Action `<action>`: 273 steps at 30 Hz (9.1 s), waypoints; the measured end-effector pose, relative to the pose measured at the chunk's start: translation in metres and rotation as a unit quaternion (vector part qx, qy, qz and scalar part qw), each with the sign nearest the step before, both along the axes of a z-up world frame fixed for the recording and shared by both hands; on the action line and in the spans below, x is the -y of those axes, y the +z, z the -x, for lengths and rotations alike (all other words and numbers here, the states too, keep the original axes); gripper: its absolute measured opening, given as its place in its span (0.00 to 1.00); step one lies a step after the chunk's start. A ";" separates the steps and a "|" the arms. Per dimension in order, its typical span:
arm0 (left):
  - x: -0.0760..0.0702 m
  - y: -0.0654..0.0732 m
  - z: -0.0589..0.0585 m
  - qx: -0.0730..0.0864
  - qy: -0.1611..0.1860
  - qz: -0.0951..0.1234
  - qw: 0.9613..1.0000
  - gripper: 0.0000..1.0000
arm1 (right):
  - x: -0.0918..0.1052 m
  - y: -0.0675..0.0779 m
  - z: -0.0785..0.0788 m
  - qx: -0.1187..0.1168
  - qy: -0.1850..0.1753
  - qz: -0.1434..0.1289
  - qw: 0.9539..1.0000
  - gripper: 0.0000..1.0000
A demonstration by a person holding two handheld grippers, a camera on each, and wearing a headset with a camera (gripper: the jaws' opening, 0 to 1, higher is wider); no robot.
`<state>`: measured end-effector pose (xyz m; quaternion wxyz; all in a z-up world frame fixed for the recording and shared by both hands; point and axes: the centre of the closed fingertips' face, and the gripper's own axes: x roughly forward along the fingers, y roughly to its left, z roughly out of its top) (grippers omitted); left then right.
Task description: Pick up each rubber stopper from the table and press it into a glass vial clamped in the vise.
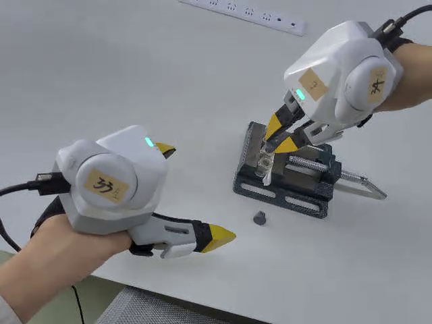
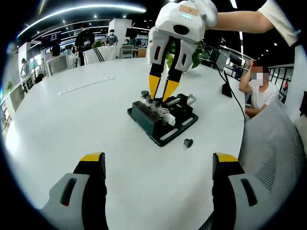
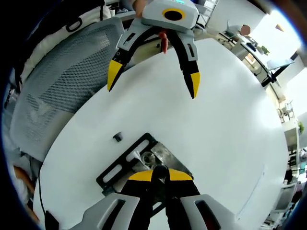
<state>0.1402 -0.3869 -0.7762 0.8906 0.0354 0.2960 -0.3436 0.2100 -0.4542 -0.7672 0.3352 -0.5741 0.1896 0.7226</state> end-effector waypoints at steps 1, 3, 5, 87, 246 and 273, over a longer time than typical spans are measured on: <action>0.000 0.000 0.000 0.000 0.000 0.000 1.000 0.91 | 0.000 0.000 0.000 -0.001 -0.011 0.000 1.000 0.03; 0.000 0.000 0.000 0.000 0.000 -0.001 1.000 0.91 | 0.000 0.000 0.000 0.000 -0.016 -0.004 1.000 0.03; 0.000 0.000 -0.001 0.000 0.000 -0.001 1.000 0.91 | 0.000 0.000 0.000 0.002 -0.027 -0.008 1.000 0.03; -0.003 -0.001 -0.003 0.000 0.007 0.004 1.000 0.88 | -0.001 0.004 -0.006 -0.072 -0.171 0.011 0.983 0.00; 0.002 0.014 -0.014 0.018 0.006 0.002 1.000 0.84 | 0.000 0.009 -0.013 -0.051 -0.272 0.064 0.959 0.05; 0.002 0.041 -0.027 0.047 -0.015 -0.007 0.999 0.89 | 0.030 0.014 0.048 -0.124 -0.389 -0.108 0.907 0.60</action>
